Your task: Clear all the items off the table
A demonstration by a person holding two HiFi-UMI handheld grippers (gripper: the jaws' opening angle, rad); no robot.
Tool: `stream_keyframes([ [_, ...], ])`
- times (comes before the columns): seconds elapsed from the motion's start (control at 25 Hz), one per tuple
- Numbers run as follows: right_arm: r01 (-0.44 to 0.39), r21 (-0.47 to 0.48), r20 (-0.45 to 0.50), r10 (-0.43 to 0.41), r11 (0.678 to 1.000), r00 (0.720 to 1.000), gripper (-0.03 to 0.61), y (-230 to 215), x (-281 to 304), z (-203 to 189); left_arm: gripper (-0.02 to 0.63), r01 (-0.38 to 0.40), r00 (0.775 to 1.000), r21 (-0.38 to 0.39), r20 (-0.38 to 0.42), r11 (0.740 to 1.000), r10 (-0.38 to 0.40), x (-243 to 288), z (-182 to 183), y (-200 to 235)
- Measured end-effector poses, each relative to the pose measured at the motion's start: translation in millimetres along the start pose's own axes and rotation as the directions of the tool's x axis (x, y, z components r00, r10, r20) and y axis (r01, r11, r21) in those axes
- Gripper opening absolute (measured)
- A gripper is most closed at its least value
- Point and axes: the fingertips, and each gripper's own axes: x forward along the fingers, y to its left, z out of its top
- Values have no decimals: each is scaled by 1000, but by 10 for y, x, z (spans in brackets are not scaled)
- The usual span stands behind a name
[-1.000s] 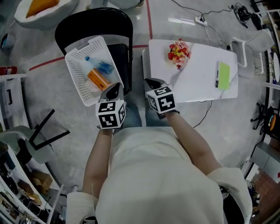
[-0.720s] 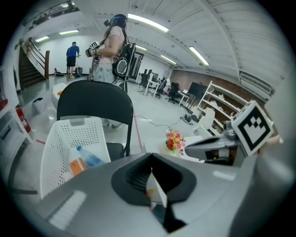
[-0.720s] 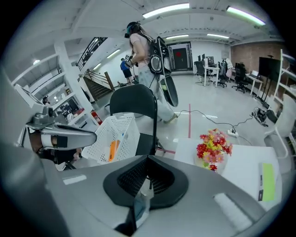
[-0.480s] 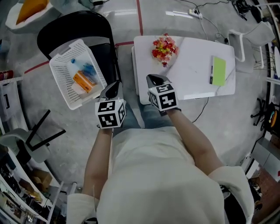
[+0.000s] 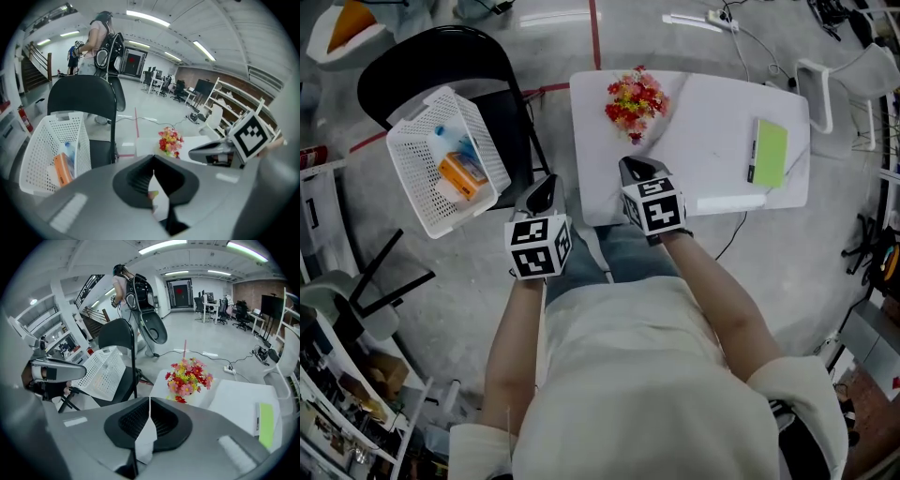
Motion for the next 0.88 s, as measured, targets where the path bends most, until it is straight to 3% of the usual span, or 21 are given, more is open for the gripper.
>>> stream_keyframes([
  [0.4,7,40,-32,-6,999,999,110,-398,381,-388,8,-21,999,-42,-33,999,20,486,-250,-195],
  [0.88,119,116,-3,-119,986,993,303,-754,1092,-795,8,-10,996,-68,-90,998,4,902,-708,-240],
])
